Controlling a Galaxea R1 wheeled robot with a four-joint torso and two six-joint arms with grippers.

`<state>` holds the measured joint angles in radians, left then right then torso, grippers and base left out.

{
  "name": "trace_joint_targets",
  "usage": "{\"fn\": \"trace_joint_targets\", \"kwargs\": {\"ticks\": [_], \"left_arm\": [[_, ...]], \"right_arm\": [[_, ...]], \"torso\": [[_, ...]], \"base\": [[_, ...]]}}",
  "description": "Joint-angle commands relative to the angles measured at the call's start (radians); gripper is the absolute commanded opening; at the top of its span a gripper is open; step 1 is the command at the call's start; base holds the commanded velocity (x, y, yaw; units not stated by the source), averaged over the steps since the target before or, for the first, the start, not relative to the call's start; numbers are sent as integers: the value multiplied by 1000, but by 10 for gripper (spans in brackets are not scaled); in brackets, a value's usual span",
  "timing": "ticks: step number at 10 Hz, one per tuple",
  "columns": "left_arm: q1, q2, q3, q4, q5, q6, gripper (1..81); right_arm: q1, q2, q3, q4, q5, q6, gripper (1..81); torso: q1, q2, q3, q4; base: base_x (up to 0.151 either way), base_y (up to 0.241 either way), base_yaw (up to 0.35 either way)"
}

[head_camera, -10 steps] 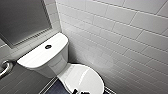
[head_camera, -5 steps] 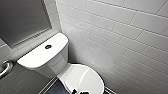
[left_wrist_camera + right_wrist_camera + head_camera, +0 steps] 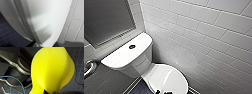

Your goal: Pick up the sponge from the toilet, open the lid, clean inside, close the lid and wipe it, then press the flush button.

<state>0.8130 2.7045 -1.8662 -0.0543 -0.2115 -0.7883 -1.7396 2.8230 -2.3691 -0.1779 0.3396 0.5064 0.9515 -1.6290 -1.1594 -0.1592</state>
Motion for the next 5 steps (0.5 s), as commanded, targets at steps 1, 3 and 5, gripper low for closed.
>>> {"fn": "trace_joint_targets", "kwargs": {"ticks": [1, 3, 5], "left_arm": [[-148, -44, 67, 62, -155, 26, 811], [-148, -63, 107, 62, -167, 26, 811], [-148, -75, 145, 63, -167, 26, 811]], "right_arm": [[-38, -24, 16, -17, -77, 1, 10], [-32, -26, 18, -15, -79, 1, 10], [-25, -24, 18, -17, -88, 0, 10]], "torso": [[0, 0, 0, 0], [0, 0, 0, 0], [0, 0, 0, 0]], "base": [[0, 0, 0], [0, 0, 0], [0, 0, 0]]}}
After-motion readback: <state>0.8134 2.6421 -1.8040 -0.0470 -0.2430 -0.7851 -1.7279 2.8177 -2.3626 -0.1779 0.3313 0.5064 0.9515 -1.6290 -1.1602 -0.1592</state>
